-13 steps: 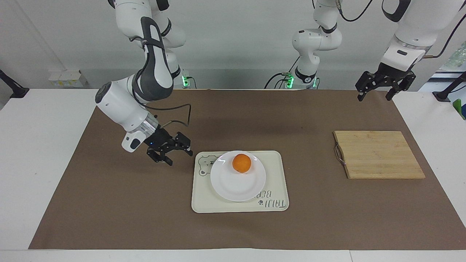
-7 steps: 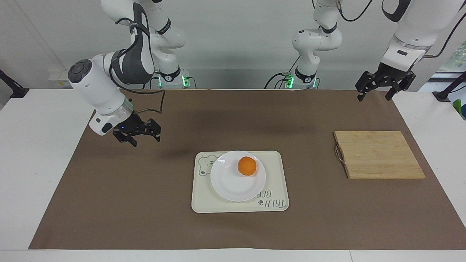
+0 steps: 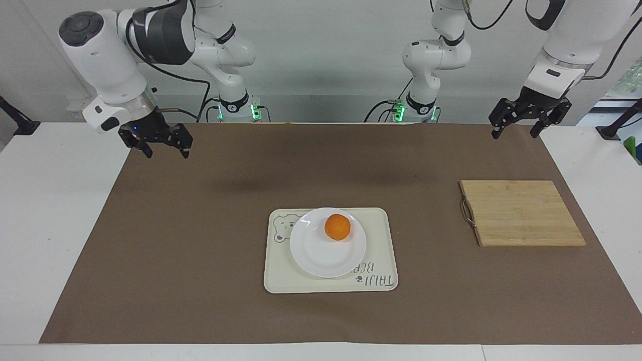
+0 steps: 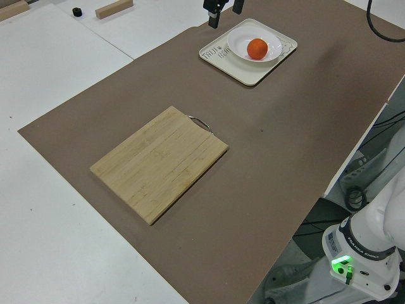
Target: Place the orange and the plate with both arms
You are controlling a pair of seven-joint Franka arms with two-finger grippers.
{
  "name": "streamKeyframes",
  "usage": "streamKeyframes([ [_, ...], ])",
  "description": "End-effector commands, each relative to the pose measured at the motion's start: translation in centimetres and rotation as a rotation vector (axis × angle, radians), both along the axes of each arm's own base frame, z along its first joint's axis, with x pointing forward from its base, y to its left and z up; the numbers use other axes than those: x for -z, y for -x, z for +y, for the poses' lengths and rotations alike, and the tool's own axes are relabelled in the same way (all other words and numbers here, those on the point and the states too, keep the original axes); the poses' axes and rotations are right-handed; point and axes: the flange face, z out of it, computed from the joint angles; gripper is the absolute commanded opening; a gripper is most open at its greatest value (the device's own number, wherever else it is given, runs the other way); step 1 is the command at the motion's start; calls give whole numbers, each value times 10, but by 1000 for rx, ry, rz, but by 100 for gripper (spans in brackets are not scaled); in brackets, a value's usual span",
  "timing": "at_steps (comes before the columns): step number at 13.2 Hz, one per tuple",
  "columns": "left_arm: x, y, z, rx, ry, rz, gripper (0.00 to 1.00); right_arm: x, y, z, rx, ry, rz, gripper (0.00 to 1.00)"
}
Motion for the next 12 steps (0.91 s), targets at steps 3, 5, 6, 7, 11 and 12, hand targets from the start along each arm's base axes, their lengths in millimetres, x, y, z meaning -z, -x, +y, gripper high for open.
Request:
streamKeyframes([
  [3, -7, 3, 1, -6, 7, 5, 100, 1, 4, 0, 19, 23, 12, 100],
  [5, -4, 8, 0, -6, 5, 40, 100, 1, 3, 0, 15, 24, 10, 100],
  [6, -5, 10, 0, -6, 4, 43, 100, 1, 3, -1, 15, 24, 9, 100],
  [7, -5, 12, 1, -7, 4, 52, 100, 0, 1, -1, 14, 24, -8, 100],
  [11, -5, 12, 1, -10, 4, 52, 100, 0, 1, -1, 17, 23, -10, 100],
  [12, -5, 12, 1, -10, 4, 52, 100, 0, 1, -1, 18, 23, -11, 100],
])
